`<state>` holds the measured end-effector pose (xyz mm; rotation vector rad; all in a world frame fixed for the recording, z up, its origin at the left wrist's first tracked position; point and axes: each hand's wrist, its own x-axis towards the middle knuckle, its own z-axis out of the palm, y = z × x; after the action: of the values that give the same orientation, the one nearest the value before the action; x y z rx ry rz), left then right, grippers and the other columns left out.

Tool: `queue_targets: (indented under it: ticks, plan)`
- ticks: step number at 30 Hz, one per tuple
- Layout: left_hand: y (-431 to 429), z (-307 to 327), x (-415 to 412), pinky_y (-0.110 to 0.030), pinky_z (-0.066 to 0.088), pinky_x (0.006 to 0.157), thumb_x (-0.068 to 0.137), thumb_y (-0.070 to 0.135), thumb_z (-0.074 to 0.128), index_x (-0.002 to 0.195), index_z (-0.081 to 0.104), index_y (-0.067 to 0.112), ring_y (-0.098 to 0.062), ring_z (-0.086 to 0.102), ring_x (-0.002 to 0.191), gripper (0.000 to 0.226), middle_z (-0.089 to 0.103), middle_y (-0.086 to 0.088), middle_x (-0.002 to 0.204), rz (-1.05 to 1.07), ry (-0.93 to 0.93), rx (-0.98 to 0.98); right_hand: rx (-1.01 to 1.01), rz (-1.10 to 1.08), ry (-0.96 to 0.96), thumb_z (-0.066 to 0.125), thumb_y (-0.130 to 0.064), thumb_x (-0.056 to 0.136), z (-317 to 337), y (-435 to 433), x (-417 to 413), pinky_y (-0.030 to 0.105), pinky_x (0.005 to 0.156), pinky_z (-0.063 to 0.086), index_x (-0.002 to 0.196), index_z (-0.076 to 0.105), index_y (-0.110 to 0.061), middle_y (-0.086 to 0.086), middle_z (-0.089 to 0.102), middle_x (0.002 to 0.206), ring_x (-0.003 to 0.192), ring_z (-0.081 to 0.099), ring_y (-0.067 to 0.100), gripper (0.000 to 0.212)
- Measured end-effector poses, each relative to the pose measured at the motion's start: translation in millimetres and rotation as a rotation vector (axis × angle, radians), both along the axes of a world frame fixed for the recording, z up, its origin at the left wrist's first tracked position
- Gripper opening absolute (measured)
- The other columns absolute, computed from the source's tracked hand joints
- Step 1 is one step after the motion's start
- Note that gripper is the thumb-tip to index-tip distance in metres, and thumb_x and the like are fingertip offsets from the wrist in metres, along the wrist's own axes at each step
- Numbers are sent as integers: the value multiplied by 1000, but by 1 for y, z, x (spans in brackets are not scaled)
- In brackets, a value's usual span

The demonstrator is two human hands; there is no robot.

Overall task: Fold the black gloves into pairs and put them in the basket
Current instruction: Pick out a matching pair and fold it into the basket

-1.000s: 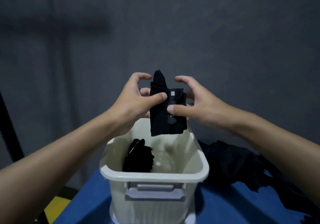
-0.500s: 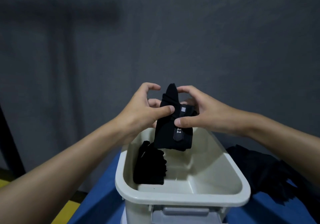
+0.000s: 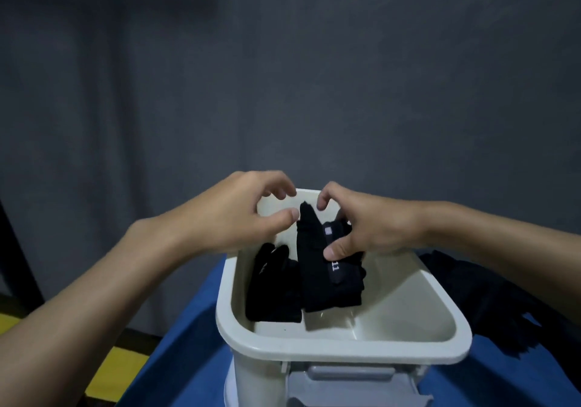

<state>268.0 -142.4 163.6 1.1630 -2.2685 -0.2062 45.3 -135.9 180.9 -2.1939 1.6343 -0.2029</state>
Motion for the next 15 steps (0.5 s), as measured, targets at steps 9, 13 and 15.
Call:
queue_targets:
  ticks: [9, 13, 15]
  plan:
    - [4, 0, 7, -3, 36, 60, 95, 43, 57, 124, 62, 30, 21, 49, 60, 32, 44, 52, 59, -6, -124, 82, 262, -94, 9, 73, -10, 87, -25, -22, 13, 25, 51, 50, 121, 36, -23, 8, 56, 88, 65, 60, 23, 52]
    - [2, -3, 16, -15, 35, 53, 91, 61, 54, 119, 61, 42, -2, 52, 55, 35, 57, 14, 57, -34, -136, 138, 325, -103, -13, 69, -4, 88, -37, -29, 13, 26, 52, 51, 120, 36, -18, 7, 55, 87, 61, 60, 20, 48]
    - [2, -7, 21, -21, 39, 58, 86, 69, 50, 118, 59, 48, -6, 53, 58, 39, 59, 10, 65, -52, -128, 174, 344, -114, -15, 68, -3, 89, -42, -33, 13, 29, 60, 55, 122, 36, -16, 7, 56, 87, 64, 61, 22, 48]
